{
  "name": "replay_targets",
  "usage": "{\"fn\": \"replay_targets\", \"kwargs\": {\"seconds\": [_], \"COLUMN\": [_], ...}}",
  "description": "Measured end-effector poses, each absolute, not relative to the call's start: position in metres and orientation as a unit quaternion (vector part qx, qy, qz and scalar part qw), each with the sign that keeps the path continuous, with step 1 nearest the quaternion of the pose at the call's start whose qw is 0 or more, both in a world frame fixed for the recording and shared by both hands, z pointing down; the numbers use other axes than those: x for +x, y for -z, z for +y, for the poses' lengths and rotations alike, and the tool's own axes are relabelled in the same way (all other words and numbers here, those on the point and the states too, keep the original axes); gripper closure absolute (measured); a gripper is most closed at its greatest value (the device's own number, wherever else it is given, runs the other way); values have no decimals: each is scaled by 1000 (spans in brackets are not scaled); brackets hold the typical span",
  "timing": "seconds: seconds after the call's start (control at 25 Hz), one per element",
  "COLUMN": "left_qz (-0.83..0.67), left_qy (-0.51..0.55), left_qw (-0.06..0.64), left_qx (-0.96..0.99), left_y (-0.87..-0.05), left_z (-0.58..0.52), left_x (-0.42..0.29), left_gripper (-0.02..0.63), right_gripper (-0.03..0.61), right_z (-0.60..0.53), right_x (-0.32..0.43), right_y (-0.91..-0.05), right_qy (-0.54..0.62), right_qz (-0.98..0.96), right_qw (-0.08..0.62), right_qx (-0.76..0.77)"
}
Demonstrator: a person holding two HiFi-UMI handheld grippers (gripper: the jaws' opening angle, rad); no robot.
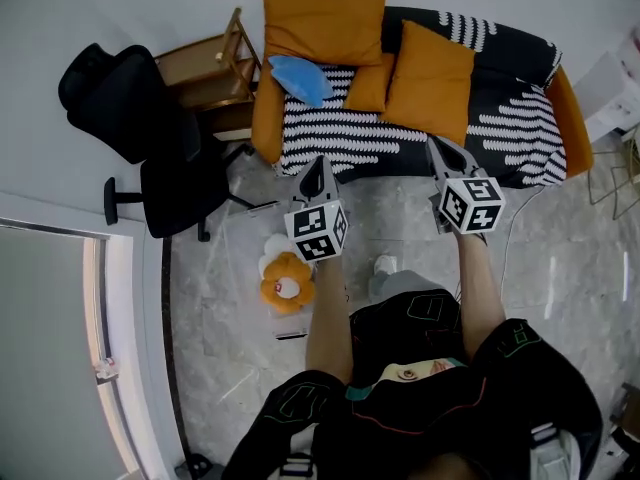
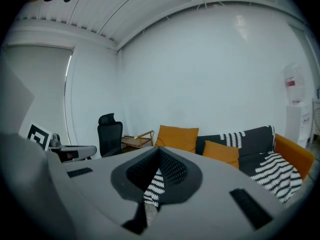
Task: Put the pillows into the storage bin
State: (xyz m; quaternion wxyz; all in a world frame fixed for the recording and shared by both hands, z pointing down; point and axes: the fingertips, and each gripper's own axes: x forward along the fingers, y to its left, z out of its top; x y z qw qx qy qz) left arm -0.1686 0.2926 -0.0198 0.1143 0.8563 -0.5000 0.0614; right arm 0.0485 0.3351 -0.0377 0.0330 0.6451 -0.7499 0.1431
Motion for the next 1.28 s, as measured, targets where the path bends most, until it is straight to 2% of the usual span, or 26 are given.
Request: {"fn": "replay_targets", "kwargs": {"seconds": [0.24,0.56,0.84,1.28], "left_qz": [-494,-503,-515,-515], "left_qy": [-104,-121,-111,-122], "left_qw": [92,90,115,160], "left_qx": [858,851,842,833], "left_y": [25,15,-5,-49], "left_z": [246,216,183,71], "left_x": [-138,-132,-144,-165], "left_gripper": [617,617,617,617], "right_gripper": [577,577,577,577], "right_z": [296,273,234,118], "right_x": [87,114,92,39], "right_y": [35,21,11,-32], "right_qy": [-164,-180,-177,-211], "right_qz": [-737,-724,-744,-762], "right_qw": [-6,-28,-2,43], "right_qx": [656,666,644,611]}}
